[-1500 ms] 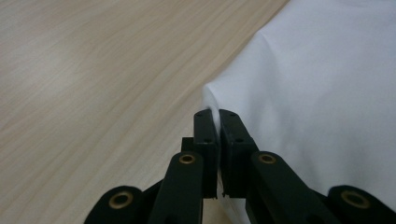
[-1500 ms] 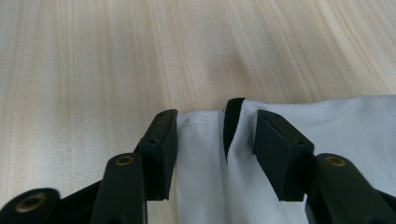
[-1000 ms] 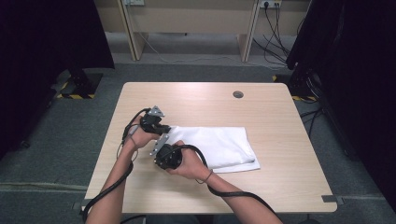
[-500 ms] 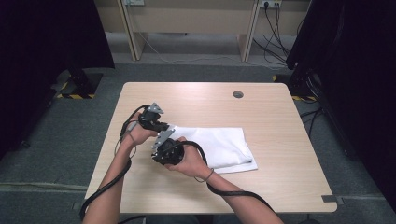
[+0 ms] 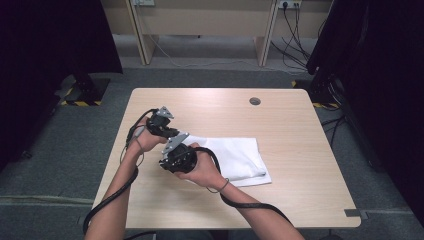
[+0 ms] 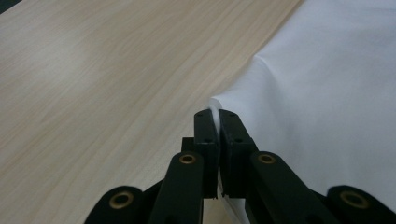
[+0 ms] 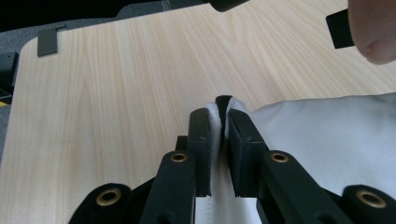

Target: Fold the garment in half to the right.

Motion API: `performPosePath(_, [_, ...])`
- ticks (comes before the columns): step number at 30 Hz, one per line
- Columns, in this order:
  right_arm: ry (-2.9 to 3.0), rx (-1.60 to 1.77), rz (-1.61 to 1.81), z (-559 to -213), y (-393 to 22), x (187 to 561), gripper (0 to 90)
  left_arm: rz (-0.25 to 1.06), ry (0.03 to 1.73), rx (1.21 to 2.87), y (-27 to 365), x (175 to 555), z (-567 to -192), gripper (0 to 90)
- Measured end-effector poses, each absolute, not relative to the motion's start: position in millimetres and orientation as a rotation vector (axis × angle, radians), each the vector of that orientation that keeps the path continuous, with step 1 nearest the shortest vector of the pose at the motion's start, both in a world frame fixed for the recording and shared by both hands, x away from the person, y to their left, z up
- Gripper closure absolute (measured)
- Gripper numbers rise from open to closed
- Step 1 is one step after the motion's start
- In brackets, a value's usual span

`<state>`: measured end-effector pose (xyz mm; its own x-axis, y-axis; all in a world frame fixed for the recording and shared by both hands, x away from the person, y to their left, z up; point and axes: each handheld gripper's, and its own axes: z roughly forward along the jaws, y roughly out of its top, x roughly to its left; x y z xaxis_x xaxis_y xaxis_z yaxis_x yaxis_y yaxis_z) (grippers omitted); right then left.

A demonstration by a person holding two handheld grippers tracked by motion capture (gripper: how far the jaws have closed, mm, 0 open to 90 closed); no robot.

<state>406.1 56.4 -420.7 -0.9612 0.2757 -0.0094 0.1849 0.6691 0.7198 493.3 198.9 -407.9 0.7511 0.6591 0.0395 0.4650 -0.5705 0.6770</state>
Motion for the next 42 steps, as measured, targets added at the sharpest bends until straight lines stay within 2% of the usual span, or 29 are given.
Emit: performPosePath(42, [2.702, 0.372, 1.296, -382, 67, 404, 81.2, 0.441, 0.844, 2.322, 209, 491, -368, 86.2])
